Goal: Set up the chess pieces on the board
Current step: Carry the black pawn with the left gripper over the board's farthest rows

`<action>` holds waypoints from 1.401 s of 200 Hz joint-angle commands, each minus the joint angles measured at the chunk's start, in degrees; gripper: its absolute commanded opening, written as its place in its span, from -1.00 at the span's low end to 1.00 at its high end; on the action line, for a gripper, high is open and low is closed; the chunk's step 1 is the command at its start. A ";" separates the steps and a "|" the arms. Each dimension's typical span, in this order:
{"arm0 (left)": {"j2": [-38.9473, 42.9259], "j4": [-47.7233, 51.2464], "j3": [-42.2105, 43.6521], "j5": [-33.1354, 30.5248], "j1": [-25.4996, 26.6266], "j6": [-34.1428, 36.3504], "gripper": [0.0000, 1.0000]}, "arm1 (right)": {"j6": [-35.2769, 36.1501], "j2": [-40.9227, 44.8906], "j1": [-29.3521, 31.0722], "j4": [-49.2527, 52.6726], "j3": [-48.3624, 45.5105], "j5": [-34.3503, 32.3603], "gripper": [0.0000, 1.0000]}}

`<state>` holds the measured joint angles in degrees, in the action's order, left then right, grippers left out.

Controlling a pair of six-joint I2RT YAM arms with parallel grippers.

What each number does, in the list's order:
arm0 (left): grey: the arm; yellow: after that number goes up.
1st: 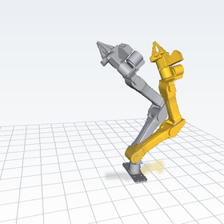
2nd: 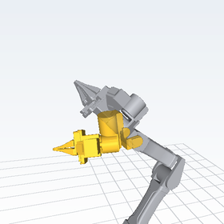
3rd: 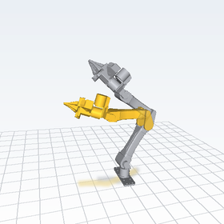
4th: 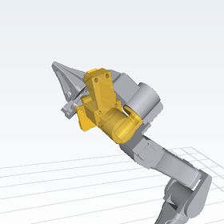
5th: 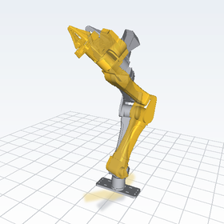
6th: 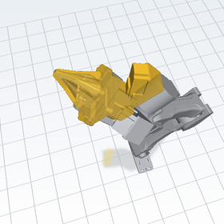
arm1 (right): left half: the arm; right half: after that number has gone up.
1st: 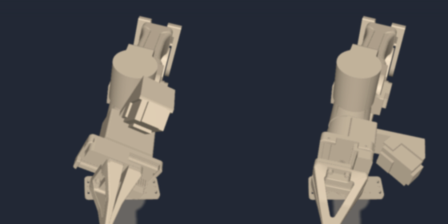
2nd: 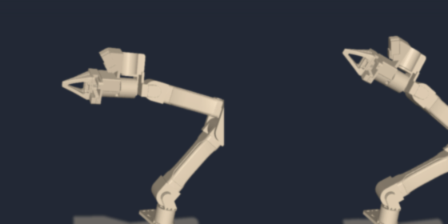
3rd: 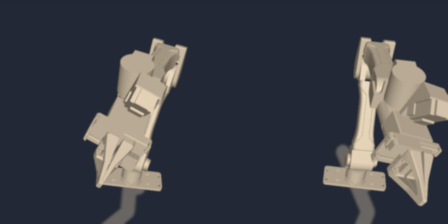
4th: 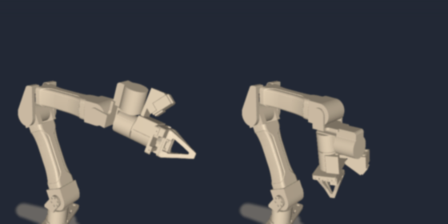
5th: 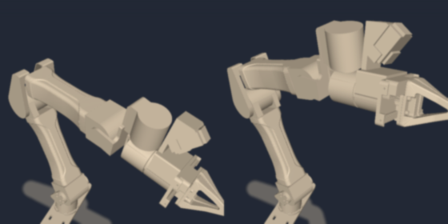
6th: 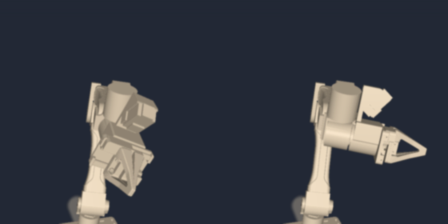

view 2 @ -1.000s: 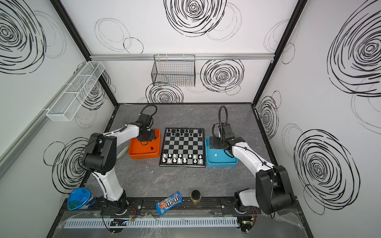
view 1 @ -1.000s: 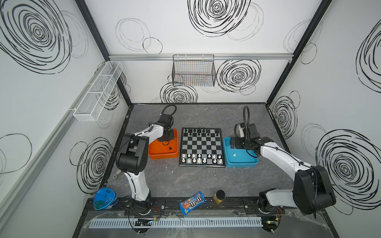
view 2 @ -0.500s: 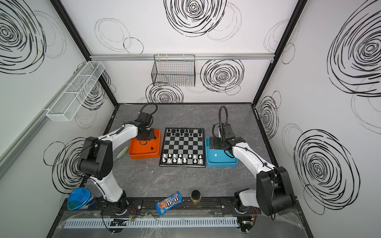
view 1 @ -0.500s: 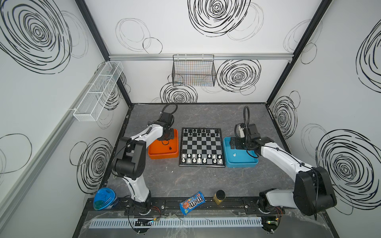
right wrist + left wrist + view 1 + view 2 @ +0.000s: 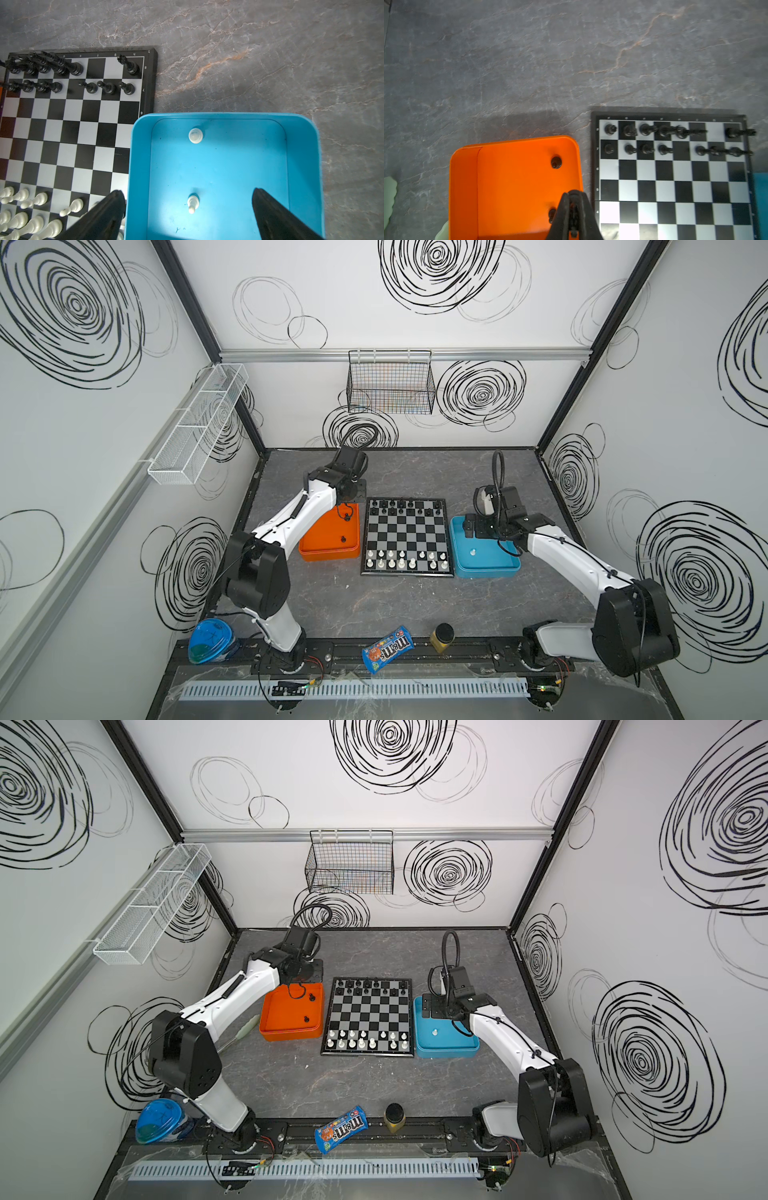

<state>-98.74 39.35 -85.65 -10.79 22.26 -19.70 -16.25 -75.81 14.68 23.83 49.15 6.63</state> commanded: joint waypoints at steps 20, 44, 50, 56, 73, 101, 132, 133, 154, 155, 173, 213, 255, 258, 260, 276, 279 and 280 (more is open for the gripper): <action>-7.30 2.02 -9.27 -1.73 5.67 -2.08 -0.91 | 0.51 1.10 -0.88 2.13 1.96 -0.70 1.00; -11.83 1.96 -14.19 -2.06 8.52 -2.90 -0.91 | 0.97 1.28 -1.64 2.69 2.44 -0.60 1.00; -12.98 1.85 -15.33 -2.05 9.12 -3.25 -0.91 | 1.21 1.28 -1.99 2.92 2.63 -0.56 1.00; -14.06 1.86 -16.56 -2.13 9.77 -3.55 -0.91 | 1.46 1.28 -2.23 3.12 2.80 -0.47 1.00; -17.23 1.86 -20.07 -2.48 11.57 -4.36 -0.91 | 1.92 1.28 -3.32 3.65 3.33 -0.37 1.00; -22.43 2.69 -26.43 -2.47 14.14 -4.55 -0.91 | 2.08 1.52 -4.81 3.39 3.61 1.33 1.00; -27.37 3.93 -32.60 -2.83 15.96 -6.35 -0.91 | 2.05 1.35 -5.09 3.28 3.64 2.06 1.00; -27.51 3.95 -32.76 -2.83 15.96 -6.37 -0.91 | 2.03 1.36 -5.09 3.30 3.62 2.06 1.00; -29.68 4.06 -35.57 -2.31 16.65 -6.88 -0.90 | 2.02 1.52 -5.19 3.32 3.49 2.18 1.00; -29.76 4.11 -35.65 -2.35 16.66 -6.90 -0.90 | 2.06 1.53 -5.23 3.32 3.45 2.17 1.00; -31.01 3.66 -37.18 -2.40 17.11 -7.27 -0.90 | 2.02 1.72 -5.27 3.23 3.16 2.24 1.00; -32.87 0.86 -37.66 -3.09 17.99 -8.42 -0.90 | 1.93 1.94 -5.46 3.06 2.63 2.55 1.00; -34.75 -2.06 -37.53 -2.71 18.43 -9.12 -0.90 | 1.94 1.90 -5.72 3.14 2.63 2.67 1.00; -34.95 -2.13 -37.56 -2.59 18.43 -9.14 -0.90 | 2.04 1.86 -5.78 3.11 2.62 2.70 1.00; -35.08 -2.21 -37.57 -2.51 18.43 -9.13 -0.90 | 2.04 1.86 -5.73 3.07 2.64 2.75 1.00; -35.79 -3.02 -37.54 -2.40 18.58 -9.20 -0.90 | 2.02 1.81 -5.80 2.94 2.55 2.79 1.00; -35.89 -3.17 -37.53 -2.32 18.62 -9.21 -0.90 | 2.06 1.83 -5.84 2.90 2.56 2.77 1.00; -35.95 -3.29 -37.55 -2.36 18.61 -9.21 -0.90 | 2.03 1.82 -5.87 2.94 2.55 2.77 1.00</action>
<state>-133.14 38.92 -121.62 -12.88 40.42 -27.66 -14.96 -75.26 9.26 26.09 50.98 9.15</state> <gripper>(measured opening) 0.109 0.999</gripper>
